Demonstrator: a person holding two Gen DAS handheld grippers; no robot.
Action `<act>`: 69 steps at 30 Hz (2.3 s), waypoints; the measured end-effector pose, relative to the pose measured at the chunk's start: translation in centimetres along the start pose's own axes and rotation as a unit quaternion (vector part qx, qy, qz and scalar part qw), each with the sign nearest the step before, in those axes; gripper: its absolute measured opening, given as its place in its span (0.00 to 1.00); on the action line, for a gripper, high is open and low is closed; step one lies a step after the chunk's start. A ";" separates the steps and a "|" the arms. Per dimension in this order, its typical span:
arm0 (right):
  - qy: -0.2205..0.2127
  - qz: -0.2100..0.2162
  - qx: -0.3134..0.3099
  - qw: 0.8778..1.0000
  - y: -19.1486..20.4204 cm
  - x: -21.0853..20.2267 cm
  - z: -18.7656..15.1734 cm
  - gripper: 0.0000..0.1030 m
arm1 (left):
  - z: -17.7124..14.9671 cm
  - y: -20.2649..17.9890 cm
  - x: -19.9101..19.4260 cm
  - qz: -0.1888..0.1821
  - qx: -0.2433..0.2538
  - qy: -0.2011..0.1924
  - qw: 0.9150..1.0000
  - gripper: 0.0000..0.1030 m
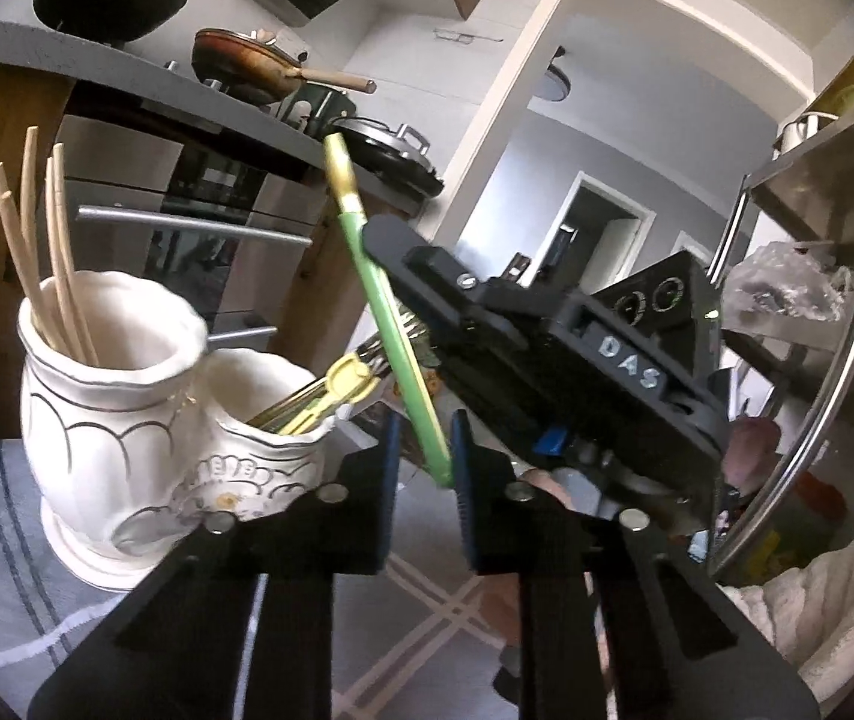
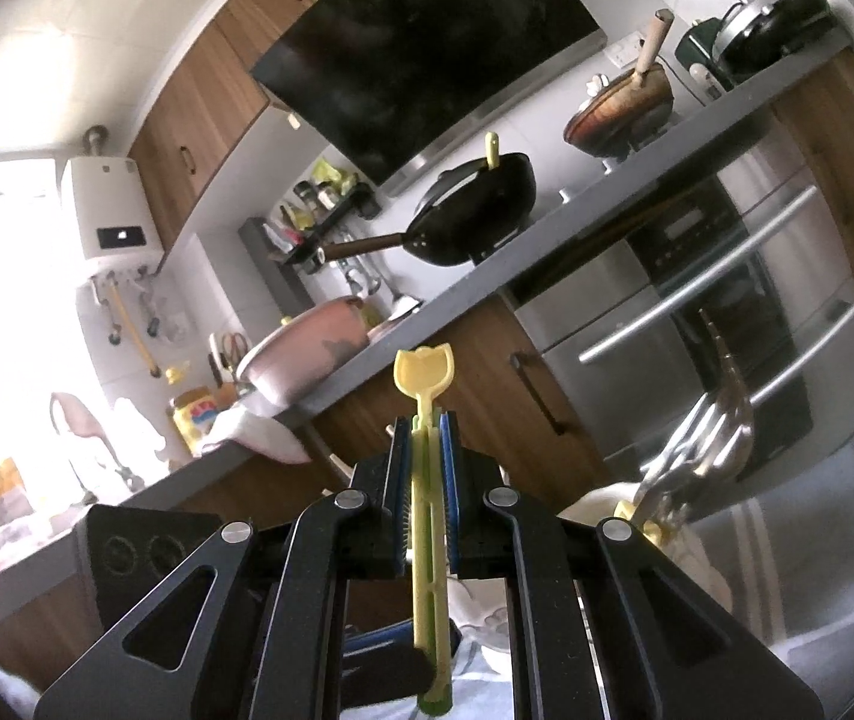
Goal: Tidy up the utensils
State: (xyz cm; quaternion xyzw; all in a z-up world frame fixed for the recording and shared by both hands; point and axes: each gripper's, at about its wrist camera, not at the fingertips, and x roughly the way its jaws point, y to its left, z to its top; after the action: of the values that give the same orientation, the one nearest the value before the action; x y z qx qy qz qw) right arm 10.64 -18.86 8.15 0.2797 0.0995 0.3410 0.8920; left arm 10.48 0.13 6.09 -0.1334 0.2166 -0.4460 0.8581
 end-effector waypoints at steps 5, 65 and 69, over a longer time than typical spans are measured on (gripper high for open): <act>-0.001 -0.001 -0.002 1.000 -0.1 -0.1 0.1 0.10 | -0.2 0.4 -0.2 0.016 0.005 -0.002 1.000 0.10; 0.068 -0.216 -0.209 0.951 2.7 -3.1 -6.1 0.58 | -4.2 2.2 -7.6 0.254 0.064 -0.046 0.964 0.51; 0.078 -0.233 -0.229 0.942 2.6 -4.1 -6.9 0.68 | -5.1 1.1 -7.3 0.296 0.097 -0.055 0.949 0.64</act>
State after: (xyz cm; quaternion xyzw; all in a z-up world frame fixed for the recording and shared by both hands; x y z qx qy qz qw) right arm 3.60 -16.99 3.90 0.0090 0.1505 0.1583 0.9758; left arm 5.04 6.61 3.02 -0.0037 0.1542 -0.1828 0.9710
